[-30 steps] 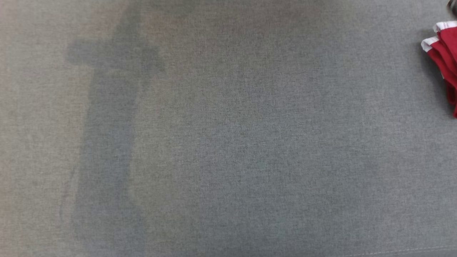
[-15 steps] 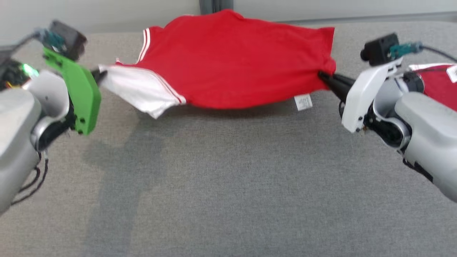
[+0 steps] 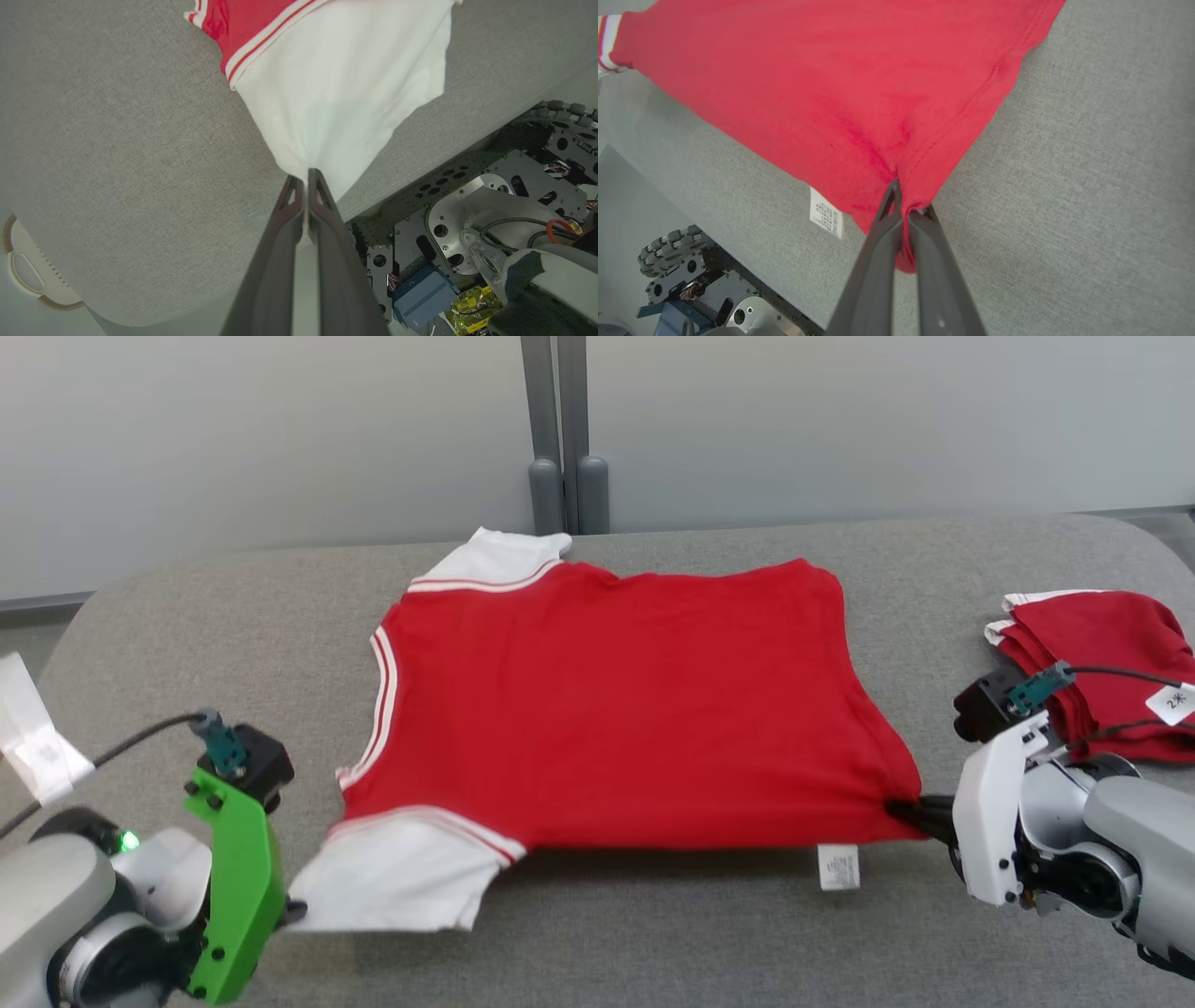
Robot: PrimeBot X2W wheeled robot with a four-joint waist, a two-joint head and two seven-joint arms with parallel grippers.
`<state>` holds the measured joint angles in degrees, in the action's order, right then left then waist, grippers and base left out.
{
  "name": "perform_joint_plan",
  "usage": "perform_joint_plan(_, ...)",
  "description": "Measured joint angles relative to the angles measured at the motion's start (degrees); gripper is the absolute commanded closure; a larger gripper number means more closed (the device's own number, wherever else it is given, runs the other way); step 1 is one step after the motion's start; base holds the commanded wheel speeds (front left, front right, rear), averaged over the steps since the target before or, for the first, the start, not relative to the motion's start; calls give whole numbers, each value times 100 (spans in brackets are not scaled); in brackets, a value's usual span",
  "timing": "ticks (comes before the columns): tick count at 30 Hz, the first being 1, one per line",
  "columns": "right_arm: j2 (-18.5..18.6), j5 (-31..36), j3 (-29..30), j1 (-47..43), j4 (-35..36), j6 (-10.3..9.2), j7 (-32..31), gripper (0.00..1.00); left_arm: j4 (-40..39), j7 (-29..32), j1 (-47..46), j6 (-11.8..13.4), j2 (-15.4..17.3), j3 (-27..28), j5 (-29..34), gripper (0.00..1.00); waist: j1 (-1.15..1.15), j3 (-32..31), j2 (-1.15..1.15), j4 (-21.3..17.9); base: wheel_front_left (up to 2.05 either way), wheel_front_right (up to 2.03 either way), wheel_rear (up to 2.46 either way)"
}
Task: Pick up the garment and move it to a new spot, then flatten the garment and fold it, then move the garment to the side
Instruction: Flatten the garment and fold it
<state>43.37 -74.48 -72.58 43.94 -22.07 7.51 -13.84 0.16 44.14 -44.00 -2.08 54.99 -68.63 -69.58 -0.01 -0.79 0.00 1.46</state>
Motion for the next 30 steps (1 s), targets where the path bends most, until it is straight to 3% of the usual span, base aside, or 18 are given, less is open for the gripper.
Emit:
perform_joint_plan(6,513,-105,-53,-443,527,0,-891,100,-1209,597,511,489,525,-170,-590,100,0,-31,0,-49,0,0,0)
perform_joint_plan(14,949,-454,-12,-698,1025,1,-1688,100,-1815,773,644,821,854,-94,-946,100,0,100,0,-75,0,0,0)
perform_joint_plan(21,877,-550,347,-313,1081,1,-1961,100,-1543,958,176,855,699,293,-1292,100,0,424,0,-112,0,0,0)
perform_joint_plan(30,583,-876,890,427,619,0,-2458,100,-558,1363,-701,779,2,576,-1289,100,0,1037,0,-179,0,0,0)
